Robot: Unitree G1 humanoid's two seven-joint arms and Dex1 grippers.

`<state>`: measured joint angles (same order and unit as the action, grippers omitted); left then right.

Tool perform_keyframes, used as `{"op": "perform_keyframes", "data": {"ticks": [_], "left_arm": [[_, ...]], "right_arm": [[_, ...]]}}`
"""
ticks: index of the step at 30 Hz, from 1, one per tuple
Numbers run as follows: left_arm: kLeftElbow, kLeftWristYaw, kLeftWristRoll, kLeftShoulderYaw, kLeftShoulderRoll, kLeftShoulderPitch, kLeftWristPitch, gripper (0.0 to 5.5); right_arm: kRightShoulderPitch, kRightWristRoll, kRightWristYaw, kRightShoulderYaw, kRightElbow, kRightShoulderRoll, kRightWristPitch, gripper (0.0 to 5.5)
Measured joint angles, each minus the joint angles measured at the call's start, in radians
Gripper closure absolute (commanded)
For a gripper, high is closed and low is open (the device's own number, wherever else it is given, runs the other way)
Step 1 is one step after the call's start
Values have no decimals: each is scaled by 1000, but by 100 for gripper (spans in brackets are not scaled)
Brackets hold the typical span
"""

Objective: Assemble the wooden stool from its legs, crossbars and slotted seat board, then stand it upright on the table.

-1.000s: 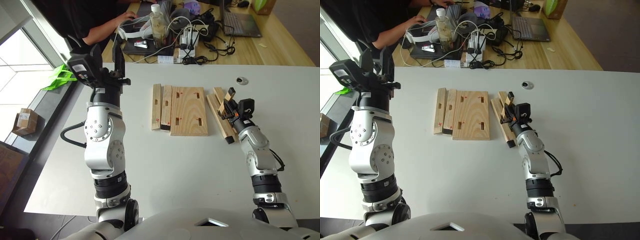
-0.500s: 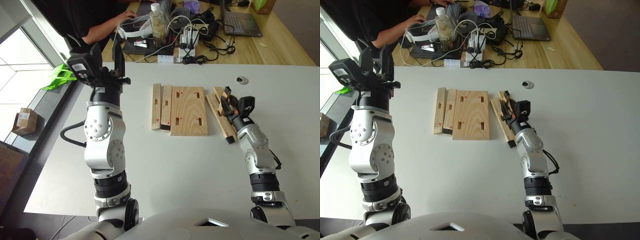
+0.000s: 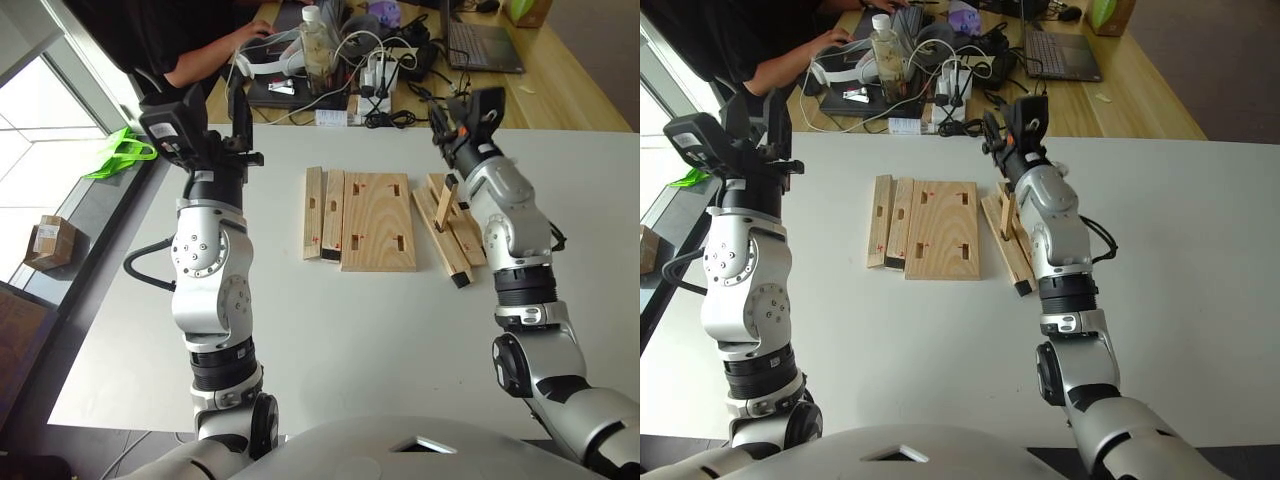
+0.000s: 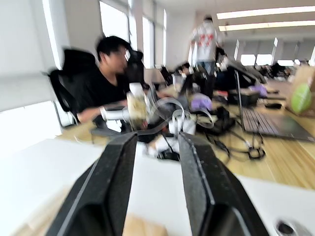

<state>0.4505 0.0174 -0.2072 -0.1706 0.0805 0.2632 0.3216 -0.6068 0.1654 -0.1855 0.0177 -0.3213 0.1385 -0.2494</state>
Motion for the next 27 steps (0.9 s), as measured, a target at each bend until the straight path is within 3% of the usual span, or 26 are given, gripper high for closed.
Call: {"op": "perform_keyframes", "data": {"ticks": [3, 8, 13, 18, 23, 27], "left_arm": [[-2, -1, 0, 2, -1, 0, 0, 303], [-3, 0, 0, 5, -2, 0, -1, 303], [-1, 3, 0, 6, -2, -1, -1, 303], [1, 8, 0, 5, -3, -3, -1, 303], [2, 10, 0, 5, -3, -4, -1, 303], [8, 15, -1, 5, -3, -7, 20, 303]], "right_arm": [[-12, -24, -4, -1, -68, 28, -7, 398], [3, 39, -57, 13, -32, -26, -12, 398], [6, 188, -62, 128, 71, -61, -54, 398], [-88, 258, 4, 273, 104, -3, -32, 398], [35, 38, 37, 142, -22, 86, -52, 398], [215, -8, -122, -53, 56, 104, -193, 398]]}}
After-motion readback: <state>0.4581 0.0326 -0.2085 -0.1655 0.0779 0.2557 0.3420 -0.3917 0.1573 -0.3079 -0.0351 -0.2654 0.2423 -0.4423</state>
